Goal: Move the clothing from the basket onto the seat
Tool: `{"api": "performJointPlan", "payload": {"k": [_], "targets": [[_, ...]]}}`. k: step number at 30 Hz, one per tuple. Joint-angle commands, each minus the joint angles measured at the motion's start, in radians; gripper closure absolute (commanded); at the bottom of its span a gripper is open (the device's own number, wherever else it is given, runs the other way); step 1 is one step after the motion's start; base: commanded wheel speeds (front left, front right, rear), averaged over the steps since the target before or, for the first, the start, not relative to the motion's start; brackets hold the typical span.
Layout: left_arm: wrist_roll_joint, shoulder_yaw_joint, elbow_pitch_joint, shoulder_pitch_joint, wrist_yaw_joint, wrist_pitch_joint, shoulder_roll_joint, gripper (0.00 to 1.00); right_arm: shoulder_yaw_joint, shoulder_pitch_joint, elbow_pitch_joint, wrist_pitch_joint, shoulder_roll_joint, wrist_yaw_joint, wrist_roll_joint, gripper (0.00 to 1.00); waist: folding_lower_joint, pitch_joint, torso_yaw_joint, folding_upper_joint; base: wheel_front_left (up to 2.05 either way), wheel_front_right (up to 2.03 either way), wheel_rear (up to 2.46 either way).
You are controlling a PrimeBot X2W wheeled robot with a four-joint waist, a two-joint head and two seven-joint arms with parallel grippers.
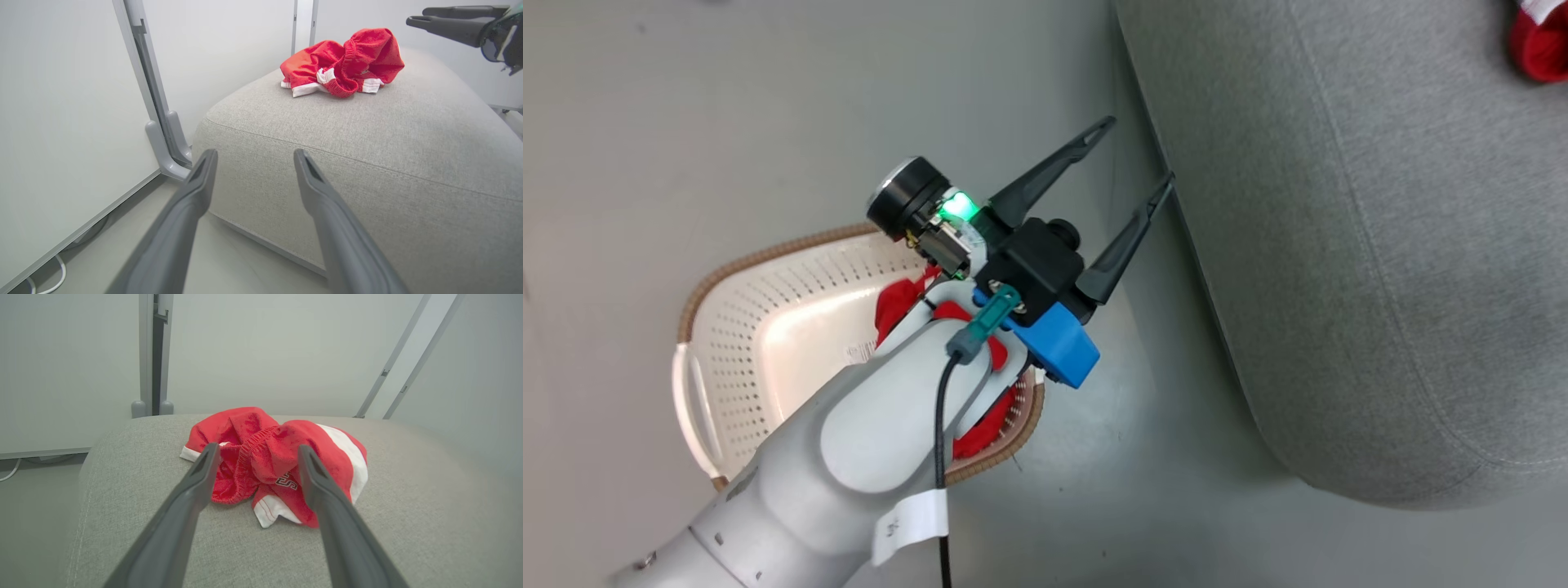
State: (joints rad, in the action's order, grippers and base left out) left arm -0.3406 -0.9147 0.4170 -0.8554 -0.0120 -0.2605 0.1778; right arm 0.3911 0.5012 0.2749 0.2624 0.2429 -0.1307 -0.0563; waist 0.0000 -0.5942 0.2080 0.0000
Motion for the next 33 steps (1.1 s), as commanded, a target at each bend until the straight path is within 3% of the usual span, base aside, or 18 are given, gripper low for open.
{"api": "performJointPlan", "payload": {"k": [1,8,20,25,33], "targets": [[0.001,0.033,-0.019,0.036,0.016,-0.005,0.0,0.0,-0.044,-0.031,-0.025,0.004,-0.005,0.0,-0.001,0.0,0.0,0.087,-0.017,0.0,0.0,0.0,0.0],[0.038,0.196,-0.101,0.168,0.059,-0.006,0.005,0.0,-0.207,-0.095,-0.102,0.004,-0.025,0.0,-0.007,0.0,0.0,0.215,-0.079,0.0,0.0,0.0,0.0],[0.124,0.469,-0.207,0.377,0.079,-0.005,-0.015,0.0,-0.407,-0.154,-0.148,0.004,-0.044,0.0,-0.022,0.0,0.0,0.359,-0.183,0.0,0.0,0.0,0.0],[0.146,0.583,-0.232,0.477,0.058,-0.005,-0.034,0.0,-0.442,-0.21,-0.159,0.004,-0.067,0.0,-0.012,0.0,0.0,0.418,-0.214,0.0,0.0,0.0,0.0],[0.178,0.728,-0.246,0.64,0.009,-0.005,-0.064,0.0,-0.405,-0.327,-0.154,0.004,-0.108,0.0,-0.009,0.0,0.0,0.511,-0.234,0.0,0.0,0.0,0.0]]}}
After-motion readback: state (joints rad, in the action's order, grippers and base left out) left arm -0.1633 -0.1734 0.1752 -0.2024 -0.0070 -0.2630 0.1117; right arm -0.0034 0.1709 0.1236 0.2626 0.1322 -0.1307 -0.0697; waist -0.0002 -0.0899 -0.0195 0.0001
